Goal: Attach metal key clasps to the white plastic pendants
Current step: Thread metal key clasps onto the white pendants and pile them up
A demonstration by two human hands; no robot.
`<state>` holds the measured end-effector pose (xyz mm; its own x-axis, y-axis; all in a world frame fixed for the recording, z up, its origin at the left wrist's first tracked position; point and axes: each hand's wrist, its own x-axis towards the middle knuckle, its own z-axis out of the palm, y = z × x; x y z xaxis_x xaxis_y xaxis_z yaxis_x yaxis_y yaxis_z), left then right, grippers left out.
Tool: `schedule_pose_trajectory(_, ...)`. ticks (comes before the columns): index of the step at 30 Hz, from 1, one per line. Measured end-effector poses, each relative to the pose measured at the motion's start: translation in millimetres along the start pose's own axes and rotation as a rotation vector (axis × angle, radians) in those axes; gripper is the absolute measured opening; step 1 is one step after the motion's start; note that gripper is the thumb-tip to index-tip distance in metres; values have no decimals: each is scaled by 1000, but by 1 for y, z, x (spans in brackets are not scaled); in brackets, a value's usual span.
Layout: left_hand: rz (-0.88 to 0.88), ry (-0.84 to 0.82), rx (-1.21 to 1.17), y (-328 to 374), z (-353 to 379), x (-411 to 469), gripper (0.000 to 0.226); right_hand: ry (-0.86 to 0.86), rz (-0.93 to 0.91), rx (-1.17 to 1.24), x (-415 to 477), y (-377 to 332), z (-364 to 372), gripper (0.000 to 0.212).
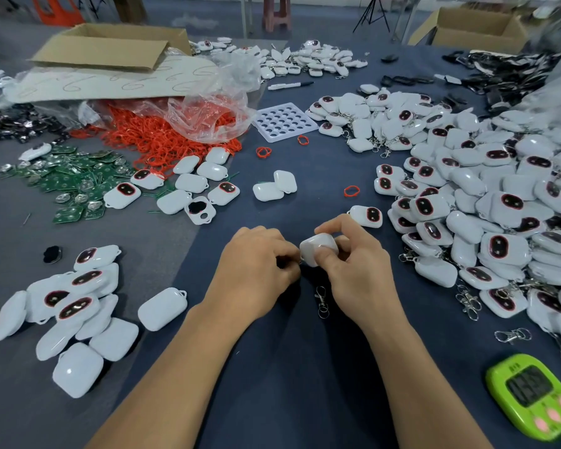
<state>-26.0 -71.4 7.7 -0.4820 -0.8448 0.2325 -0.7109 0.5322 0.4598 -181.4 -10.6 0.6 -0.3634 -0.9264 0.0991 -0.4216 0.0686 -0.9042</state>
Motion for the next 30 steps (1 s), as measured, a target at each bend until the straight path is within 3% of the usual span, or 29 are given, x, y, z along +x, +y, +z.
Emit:
schedule_pose_trajectory(2, 4, 14, 33, 0, 1, -1, 9, -14, -5, 8, 0, -1, 0, 9)
schedule_pose_trajectory(13, -24, 79, 56, 3, 4, -6, 8, -75, 10, 46, -1, 0, -4, 18)
schedule_pose_trajectory(15, -55, 78, -38, 3, 3, -6, 7, -59, 48, 107, -1, -1, -5, 19)
schedule_pose_trajectory(19, -147, 157, -461, 4, -1, -5, 19, -28, 147, 413, 1, -4, -10, 22)
schedule_pose_trajectory(22, -129, 99, -625, 5, -4, -4, 24, -61, 211, 591, 3, -7, -15, 18)
schedule_pose_trajectory(27, -187, 16, -741, 2, -6, -2, 11, -119, 241, 724, 1, -8, -16, 20)
schedule_pose_trajectory(30, -169, -6, -620, 1, -8, -5, 14, -117, 248, 736, 0, -8, -16, 25)
